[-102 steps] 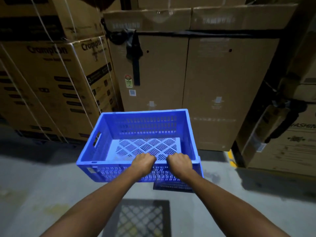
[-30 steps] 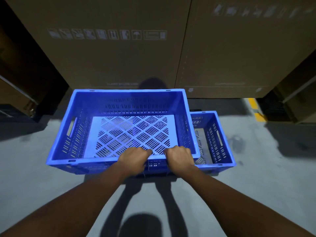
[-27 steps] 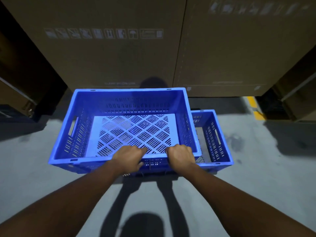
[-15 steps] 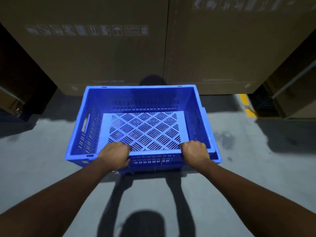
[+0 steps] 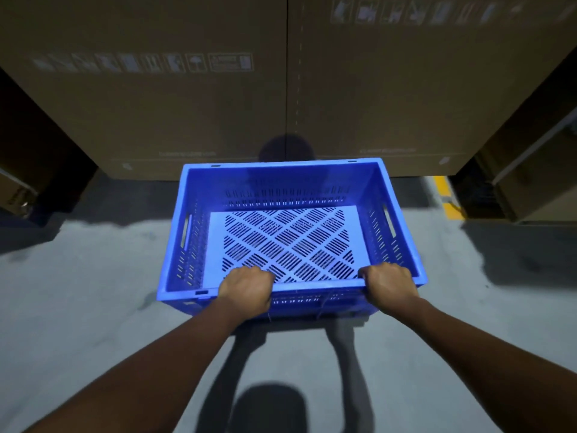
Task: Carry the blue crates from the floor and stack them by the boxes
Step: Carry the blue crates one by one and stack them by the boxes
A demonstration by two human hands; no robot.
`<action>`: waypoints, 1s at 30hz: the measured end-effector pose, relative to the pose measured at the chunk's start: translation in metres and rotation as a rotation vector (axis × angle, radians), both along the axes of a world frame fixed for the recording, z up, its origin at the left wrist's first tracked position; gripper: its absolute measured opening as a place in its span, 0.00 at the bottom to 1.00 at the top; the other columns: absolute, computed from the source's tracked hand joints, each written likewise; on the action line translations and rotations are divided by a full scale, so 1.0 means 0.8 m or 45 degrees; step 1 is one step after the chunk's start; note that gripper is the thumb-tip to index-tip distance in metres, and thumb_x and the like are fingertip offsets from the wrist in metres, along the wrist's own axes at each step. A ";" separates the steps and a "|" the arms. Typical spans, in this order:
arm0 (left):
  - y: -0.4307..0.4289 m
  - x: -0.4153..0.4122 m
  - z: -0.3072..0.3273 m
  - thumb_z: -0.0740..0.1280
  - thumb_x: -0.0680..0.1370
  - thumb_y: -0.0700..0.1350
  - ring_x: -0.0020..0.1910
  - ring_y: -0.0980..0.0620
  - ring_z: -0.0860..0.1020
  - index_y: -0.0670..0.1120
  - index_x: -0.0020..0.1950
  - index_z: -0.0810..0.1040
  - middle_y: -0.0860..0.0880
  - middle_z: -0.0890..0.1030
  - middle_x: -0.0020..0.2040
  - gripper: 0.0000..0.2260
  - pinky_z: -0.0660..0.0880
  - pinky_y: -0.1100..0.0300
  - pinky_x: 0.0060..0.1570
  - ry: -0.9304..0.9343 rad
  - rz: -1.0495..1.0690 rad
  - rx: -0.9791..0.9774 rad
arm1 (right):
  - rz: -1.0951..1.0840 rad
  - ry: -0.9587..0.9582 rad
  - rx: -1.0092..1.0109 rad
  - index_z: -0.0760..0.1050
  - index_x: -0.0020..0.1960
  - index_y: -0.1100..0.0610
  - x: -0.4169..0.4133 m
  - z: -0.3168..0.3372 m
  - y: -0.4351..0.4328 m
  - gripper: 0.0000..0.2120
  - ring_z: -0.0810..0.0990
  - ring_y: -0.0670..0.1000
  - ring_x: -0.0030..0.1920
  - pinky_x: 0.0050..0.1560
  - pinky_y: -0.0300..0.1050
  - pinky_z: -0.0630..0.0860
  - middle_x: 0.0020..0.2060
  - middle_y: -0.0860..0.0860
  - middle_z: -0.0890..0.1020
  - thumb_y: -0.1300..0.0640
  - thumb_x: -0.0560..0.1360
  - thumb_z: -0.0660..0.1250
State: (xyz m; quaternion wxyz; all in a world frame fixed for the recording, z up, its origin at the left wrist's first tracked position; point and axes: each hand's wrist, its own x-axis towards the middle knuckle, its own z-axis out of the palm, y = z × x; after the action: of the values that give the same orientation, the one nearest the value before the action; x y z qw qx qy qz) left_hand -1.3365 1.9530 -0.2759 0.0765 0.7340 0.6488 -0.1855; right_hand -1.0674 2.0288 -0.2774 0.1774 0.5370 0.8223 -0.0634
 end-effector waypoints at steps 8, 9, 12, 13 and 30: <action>0.007 0.010 -0.008 0.63 0.74 0.47 0.53 0.40 0.80 0.48 0.56 0.76 0.44 0.82 0.52 0.12 0.75 0.51 0.50 0.025 0.007 0.013 | 0.021 0.003 0.036 0.77 0.53 0.52 0.011 -0.007 0.006 0.11 0.81 0.61 0.50 0.47 0.49 0.75 0.47 0.54 0.83 0.55 0.72 0.63; 0.007 0.009 -0.010 0.63 0.74 0.48 0.53 0.40 0.80 0.48 0.56 0.76 0.44 0.82 0.53 0.12 0.75 0.51 0.50 0.014 0.003 0.019 | 0.022 -0.001 0.044 0.77 0.53 0.52 0.010 -0.008 0.005 0.10 0.82 0.60 0.49 0.47 0.49 0.75 0.47 0.54 0.83 0.55 0.72 0.63; 0.008 0.005 -0.015 0.64 0.75 0.60 0.54 0.41 0.79 0.49 0.59 0.75 0.45 0.82 0.53 0.19 0.75 0.51 0.51 -0.098 -0.015 -0.015 | 0.006 -0.047 0.023 0.76 0.53 0.53 0.006 -0.008 0.002 0.10 0.81 0.60 0.51 0.49 0.50 0.75 0.49 0.54 0.83 0.56 0.74 0.61; 0.009 0.000 -0.016 0.62 0.73 0.68 0.54 0.41 0.79 0.50 0.59 0.74 0.45 0.82 0.53 0.26 0.74 0.51 0.51 -0.170 -0.005 -0.069 | -0.003 -0.077 -0.007 0.76 0.54 0.53 0.003 -0.005 0.002 0.10 0.81 0.59 0.52 0.52 0.52 0.74 0.51 0.54 0.82 0.56 0.74 0.62; -0.018 -0.017 -0.028 0.52 0.78 0.60 0.27 0.41 0.79 0.46 0.32 0.74 0.45 0.78 0.27 0.25 0.64 0.59 0.27 -0.193 0.273 0.449 | 0.076 -0.011 0.182 0.78 0.55 0.50 -0.056 -0.012 -0.021 0.25 0.81 0.54 0.53 0.50 0.48 0.72 0.49 0.49 0.83 0.32 0.70 0.66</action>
State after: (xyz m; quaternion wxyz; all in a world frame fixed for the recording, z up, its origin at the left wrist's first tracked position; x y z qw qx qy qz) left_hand -1.3498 1.9388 -0.2979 0.0147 0.6748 0.7379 -0.0041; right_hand -1.1118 2.0122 -0.2869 0.1439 0.5238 0.8396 0.0029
